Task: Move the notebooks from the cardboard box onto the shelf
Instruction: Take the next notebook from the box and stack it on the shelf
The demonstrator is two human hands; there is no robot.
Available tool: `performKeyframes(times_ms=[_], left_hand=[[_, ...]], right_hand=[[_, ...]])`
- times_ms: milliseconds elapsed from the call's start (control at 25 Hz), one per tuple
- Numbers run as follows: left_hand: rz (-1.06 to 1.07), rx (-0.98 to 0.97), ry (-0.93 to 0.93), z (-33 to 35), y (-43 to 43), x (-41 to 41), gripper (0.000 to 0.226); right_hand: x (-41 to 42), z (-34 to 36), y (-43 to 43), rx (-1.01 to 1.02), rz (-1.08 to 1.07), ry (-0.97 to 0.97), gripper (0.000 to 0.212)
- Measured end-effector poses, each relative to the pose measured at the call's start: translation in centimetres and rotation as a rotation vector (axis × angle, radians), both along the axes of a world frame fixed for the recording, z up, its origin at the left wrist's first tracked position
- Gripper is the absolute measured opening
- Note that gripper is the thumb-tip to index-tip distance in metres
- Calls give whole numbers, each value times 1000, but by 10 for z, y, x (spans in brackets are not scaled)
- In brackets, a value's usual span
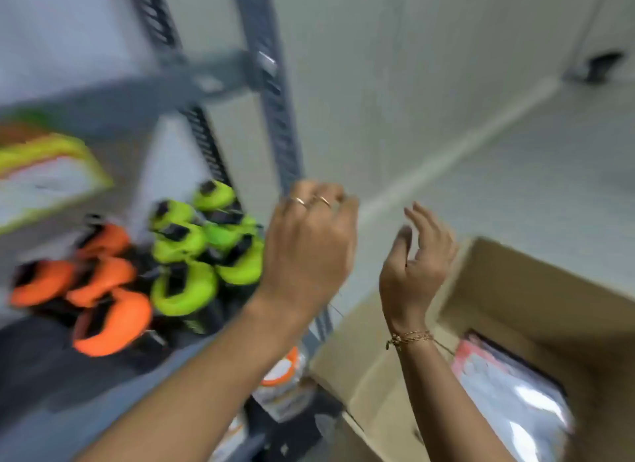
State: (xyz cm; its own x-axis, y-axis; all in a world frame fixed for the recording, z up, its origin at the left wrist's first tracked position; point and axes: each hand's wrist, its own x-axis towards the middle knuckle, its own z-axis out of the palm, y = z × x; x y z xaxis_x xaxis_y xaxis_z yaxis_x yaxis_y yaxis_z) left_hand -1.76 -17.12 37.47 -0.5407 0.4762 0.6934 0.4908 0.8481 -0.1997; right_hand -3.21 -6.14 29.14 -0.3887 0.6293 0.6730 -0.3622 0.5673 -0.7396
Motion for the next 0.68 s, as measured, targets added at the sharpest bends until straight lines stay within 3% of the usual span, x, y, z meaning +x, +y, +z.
performKeyframes(times_ms=[80,160,240,320,400,480,600,680], left_hand=[[-211,17,-416,-94,67,-8,24],[-289,-93,-937,-197,126,-6,35],[-230,-355,-1341,-298,161,3,41],[-58,-493,-1571,-379,166,14,48],[72,-541,-1646,-430,168,28,61],[209,-411,-1605,-451,172,34,66],[358,-220,-1504,-452,188,34,60],[461,-148,-1564,-452,192,33,57]], right_hand=[[17,-109,62,-200,-123,-424,32],[56,-207,113,-358,-243,-904,38],[98,-280,145,-565,-309,-1371,39],[130,-324,158,-787,-329,-1637,50],[145,-352,172,-885,-333,-1677,63],[149,-368,179,-829,-319,-1641,66],[146,-380,184,-854,-369,-1597,60],[146,-378,183,-928,-418,-1555,50]])
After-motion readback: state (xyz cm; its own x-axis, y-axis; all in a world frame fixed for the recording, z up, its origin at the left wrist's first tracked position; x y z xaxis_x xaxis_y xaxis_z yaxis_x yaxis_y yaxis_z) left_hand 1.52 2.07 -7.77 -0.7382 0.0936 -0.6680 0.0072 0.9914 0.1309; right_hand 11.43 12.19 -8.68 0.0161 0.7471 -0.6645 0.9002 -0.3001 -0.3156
